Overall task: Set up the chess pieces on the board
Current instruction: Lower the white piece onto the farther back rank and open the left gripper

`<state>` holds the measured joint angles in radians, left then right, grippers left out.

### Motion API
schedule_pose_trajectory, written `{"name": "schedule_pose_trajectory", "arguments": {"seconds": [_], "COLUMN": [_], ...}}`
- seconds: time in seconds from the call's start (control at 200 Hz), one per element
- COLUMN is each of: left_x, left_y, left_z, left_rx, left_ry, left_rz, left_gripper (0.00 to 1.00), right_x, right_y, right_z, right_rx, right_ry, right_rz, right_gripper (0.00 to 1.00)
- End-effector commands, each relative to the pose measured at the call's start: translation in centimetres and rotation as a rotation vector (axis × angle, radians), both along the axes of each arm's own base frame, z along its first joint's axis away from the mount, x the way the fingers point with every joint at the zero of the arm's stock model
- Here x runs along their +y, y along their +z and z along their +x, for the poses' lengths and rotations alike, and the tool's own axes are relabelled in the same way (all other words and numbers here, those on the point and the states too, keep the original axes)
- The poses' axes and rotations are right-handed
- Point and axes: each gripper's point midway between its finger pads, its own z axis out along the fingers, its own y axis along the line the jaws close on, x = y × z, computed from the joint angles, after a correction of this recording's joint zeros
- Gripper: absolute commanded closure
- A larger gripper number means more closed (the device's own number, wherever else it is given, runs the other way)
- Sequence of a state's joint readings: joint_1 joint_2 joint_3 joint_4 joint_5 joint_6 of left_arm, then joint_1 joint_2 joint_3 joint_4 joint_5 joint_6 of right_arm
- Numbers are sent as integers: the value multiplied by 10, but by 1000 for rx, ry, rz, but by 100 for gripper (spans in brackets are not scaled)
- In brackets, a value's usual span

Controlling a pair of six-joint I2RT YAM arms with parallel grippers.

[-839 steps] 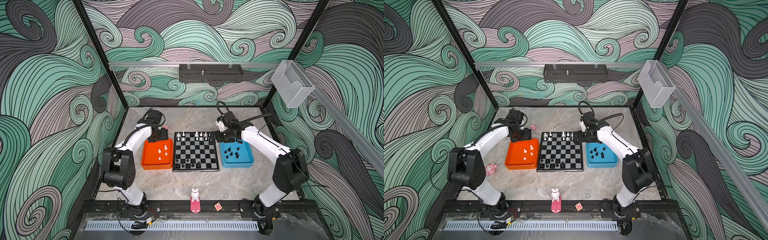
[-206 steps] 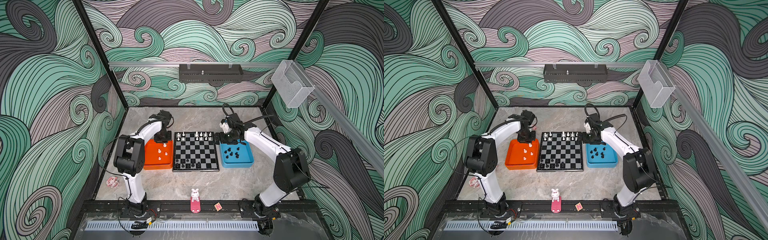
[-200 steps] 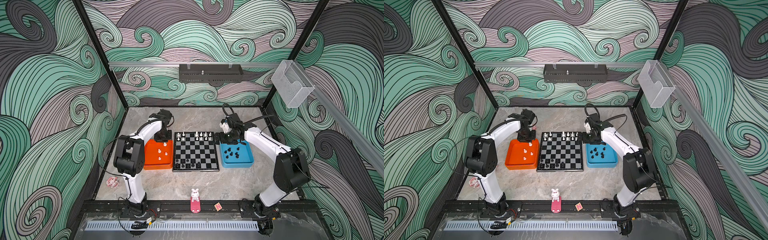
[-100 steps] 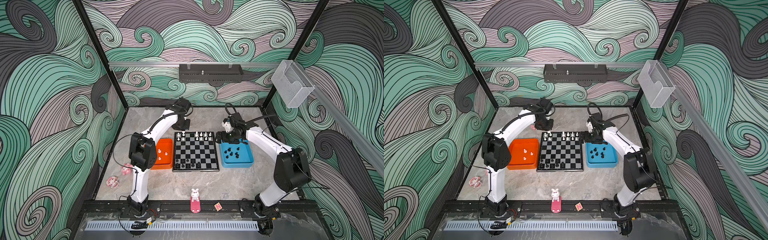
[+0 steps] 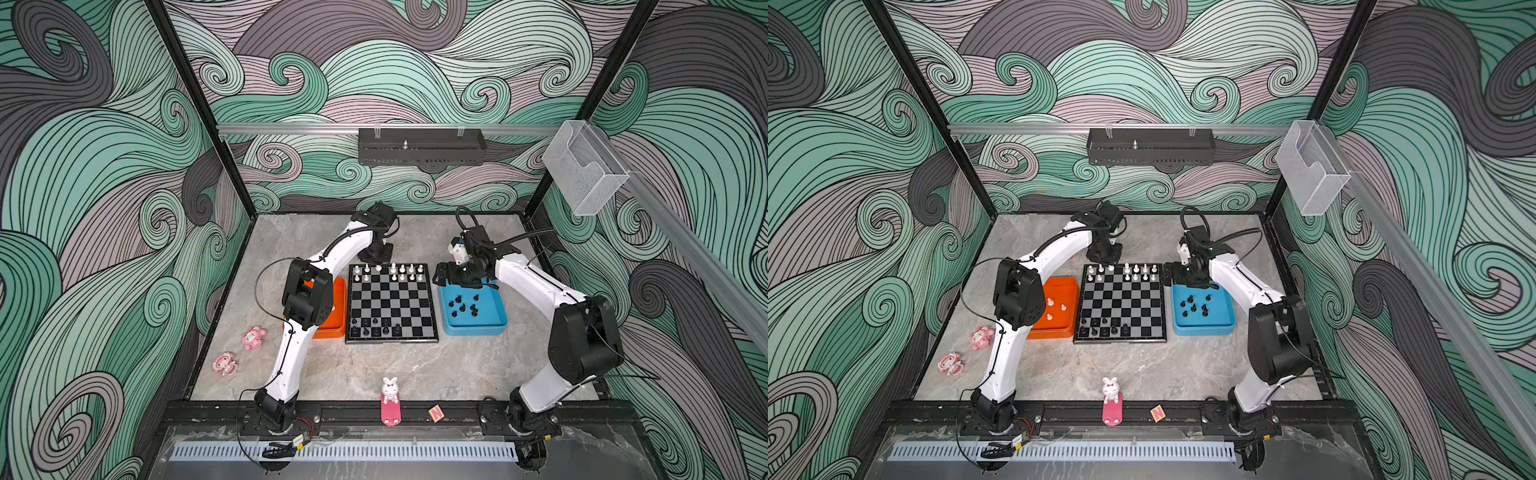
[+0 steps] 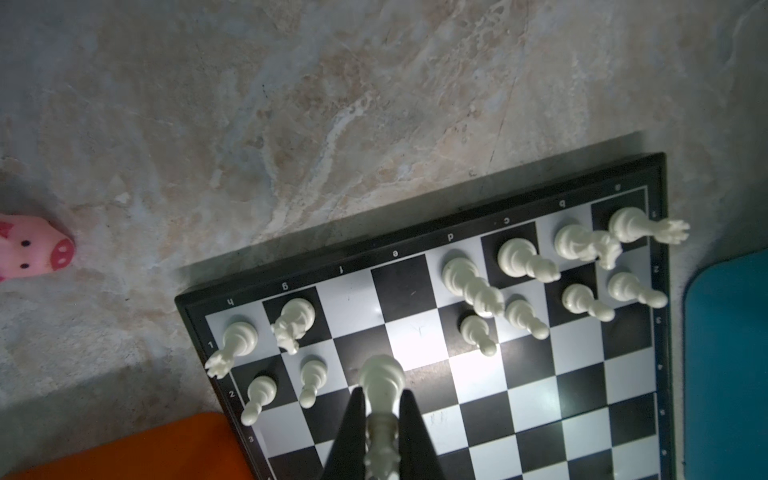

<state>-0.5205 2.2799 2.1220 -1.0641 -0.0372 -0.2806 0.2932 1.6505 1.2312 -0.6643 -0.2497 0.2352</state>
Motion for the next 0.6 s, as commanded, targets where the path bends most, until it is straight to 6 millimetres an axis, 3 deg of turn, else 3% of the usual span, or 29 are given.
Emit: {"name": "schedule_pose_trajectory", "arguments": {"seconds": [0.0,0.595], "left_x": [-11,-23], "left_y": [-8,-24], "left_z": [5,19], "left_rx": [0,-29], "left_ry": [-13,-11], "left_rz": [-14,-41], "left_gripper": [88,88], "right_x": [-2,-8], "right_y": [0,-6], "right_z": [-2,1], "right_rx": [-1,17], "right_ry": [10,-12], "right_rz": [15,34], "right_gripper": [5,5]}}
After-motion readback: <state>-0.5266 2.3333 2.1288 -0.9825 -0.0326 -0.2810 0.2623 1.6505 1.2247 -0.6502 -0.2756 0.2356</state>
